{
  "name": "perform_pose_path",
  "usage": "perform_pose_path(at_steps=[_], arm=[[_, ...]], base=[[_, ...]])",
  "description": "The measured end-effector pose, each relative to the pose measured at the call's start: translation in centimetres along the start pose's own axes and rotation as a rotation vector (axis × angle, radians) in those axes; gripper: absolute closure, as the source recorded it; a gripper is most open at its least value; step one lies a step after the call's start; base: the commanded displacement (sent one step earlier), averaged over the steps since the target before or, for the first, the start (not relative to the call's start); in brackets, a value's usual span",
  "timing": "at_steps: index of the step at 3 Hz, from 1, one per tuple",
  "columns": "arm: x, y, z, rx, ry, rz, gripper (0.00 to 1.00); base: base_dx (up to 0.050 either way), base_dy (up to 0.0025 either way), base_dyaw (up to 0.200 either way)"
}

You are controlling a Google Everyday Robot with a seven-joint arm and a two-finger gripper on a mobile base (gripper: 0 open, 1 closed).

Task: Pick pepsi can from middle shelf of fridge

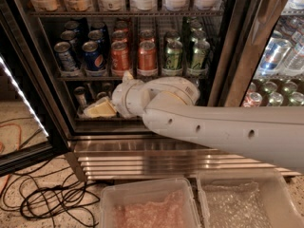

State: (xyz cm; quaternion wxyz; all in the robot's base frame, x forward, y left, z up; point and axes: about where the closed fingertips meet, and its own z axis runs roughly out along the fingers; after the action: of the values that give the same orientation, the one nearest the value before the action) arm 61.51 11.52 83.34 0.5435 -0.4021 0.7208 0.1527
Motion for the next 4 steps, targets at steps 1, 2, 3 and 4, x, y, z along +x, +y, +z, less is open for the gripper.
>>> perform_pose_path(at_steps=[1,2,3,4], arm=[[-0.2,0.1,0.1,-0.003,-0.004,0.000,0.00],[-0.4,0.1,0.2,-0.005,-0.020,0.015,0.00],[-2.0,-3.6,0.8,0.045,-0.070,0.053,0.00],[-2.9,-5.4,2.7,0.083,-0.101,0.108,0.00]], base=[[0.000,0.00000,0.000],[0.000,0.00000,0.000],[0.000,0.00000,0.000],[0.000,0.00000,0.000]])
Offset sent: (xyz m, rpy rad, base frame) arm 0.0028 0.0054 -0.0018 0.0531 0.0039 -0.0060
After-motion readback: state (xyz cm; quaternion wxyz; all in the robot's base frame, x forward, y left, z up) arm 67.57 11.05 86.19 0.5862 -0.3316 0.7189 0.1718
